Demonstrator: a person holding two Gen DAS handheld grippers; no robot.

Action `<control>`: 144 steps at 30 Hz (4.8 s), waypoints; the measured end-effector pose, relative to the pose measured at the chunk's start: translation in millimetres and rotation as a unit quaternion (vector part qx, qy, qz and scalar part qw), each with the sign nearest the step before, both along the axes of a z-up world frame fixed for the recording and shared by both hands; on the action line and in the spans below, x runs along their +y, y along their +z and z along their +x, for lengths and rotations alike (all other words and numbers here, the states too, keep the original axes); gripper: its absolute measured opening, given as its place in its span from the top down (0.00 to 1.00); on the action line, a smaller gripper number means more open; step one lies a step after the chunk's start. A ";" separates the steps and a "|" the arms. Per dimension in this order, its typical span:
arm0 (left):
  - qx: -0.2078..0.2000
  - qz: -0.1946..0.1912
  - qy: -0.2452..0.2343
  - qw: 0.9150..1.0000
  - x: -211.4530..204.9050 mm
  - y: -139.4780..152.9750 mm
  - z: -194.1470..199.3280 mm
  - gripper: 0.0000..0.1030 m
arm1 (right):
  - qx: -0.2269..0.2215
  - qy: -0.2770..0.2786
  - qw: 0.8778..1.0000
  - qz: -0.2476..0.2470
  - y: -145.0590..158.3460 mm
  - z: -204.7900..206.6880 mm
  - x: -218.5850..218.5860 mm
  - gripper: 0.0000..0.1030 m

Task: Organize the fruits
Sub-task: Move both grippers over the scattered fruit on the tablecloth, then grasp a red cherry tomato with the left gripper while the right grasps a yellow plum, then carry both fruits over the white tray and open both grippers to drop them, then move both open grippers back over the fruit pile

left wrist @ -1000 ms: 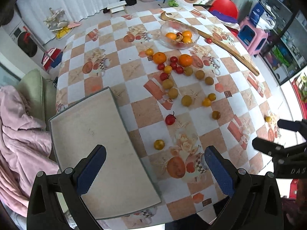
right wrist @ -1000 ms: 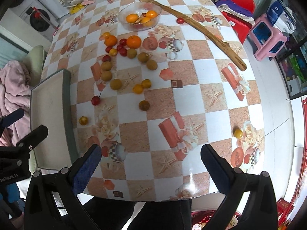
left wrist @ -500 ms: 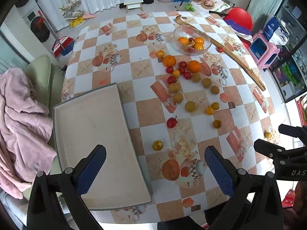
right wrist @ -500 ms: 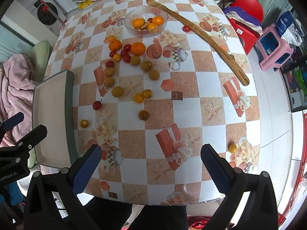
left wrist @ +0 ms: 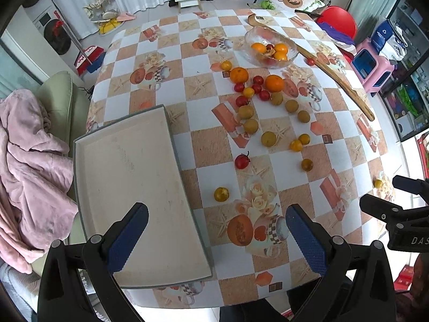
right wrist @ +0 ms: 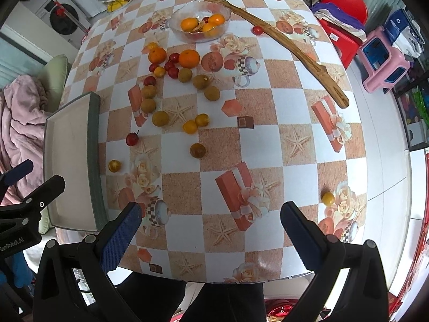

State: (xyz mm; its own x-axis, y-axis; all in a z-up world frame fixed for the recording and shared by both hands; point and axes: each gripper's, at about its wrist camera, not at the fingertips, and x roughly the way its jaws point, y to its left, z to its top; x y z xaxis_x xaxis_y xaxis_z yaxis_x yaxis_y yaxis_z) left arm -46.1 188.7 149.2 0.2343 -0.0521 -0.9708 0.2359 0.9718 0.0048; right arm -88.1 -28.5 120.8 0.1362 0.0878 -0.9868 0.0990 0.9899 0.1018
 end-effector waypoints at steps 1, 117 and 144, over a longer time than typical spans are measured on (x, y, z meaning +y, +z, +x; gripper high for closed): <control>0.001 0.000 0.000 1.000 -0.1 -1.0 -0.2 0.00 | 0.001 -0.003 1.000 0.001 -1.2 -1.1 -1.3 0.00; -0.015 0.037 0.152 0.988 182.1 -122.8 -20.0 0.18 | -0.003 0.237 0.967 0.091 -100.9 108.0 289.0 0.28; -0.055 0.005 -0.022 0.998 21.2 -67.2 18.7 0.18 | -0.021 -0.018 0.998 0.048 -77.7 65.1 37.9 0.22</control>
State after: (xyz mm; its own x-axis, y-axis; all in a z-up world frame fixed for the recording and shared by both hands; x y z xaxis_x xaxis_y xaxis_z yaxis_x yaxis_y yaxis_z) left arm -27.4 209.9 82.0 0.3373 -0.0542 -0.9398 0.2756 0.9603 0.0436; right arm -23.0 9.5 43.0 0.1815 0.1764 -0.9674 0.1287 0.9710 0.2012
